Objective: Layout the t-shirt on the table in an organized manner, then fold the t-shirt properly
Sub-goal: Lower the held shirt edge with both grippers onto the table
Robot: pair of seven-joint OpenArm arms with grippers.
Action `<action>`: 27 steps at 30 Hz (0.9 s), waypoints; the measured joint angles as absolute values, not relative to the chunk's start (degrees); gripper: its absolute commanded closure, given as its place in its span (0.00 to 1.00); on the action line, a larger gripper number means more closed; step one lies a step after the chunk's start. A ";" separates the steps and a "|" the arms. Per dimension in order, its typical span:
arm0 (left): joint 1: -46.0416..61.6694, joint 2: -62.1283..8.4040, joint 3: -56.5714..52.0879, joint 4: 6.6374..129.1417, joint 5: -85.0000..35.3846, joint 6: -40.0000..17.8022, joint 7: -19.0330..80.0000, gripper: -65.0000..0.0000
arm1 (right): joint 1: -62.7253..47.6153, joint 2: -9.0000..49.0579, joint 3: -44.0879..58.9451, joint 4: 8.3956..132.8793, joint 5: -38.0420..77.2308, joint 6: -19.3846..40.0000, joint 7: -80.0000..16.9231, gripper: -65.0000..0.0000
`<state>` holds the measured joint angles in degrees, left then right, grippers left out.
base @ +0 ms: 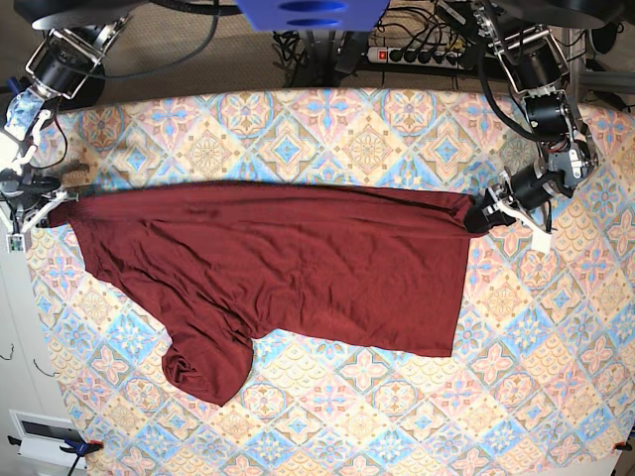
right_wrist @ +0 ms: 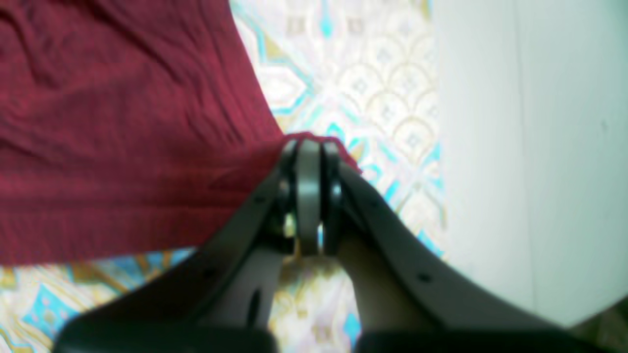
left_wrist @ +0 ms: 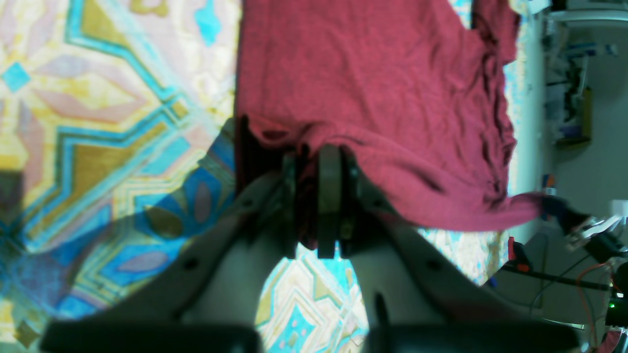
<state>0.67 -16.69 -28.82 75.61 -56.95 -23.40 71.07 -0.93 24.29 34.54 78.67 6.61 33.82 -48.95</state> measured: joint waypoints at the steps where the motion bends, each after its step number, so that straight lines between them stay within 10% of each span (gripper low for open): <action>1: 0.67 -16.73 -28.82 75.61 -56.97 -23.38 70.85 1.00 | -1.48 24.21 34.57 78.43 6.31 33.85 -49.69 1.00; 27: 0.78 -16.82 -28.58 75.57 -56.97 -23.40 70.74 1.00 | 3.38 23.75 34.72 73.12 1.96 33.82 -50.59 1.00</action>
<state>0.78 -16.82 -28.58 75.57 -56.97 -23.40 70.74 3.38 23.75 34.72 73.12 1.96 33.82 -50.59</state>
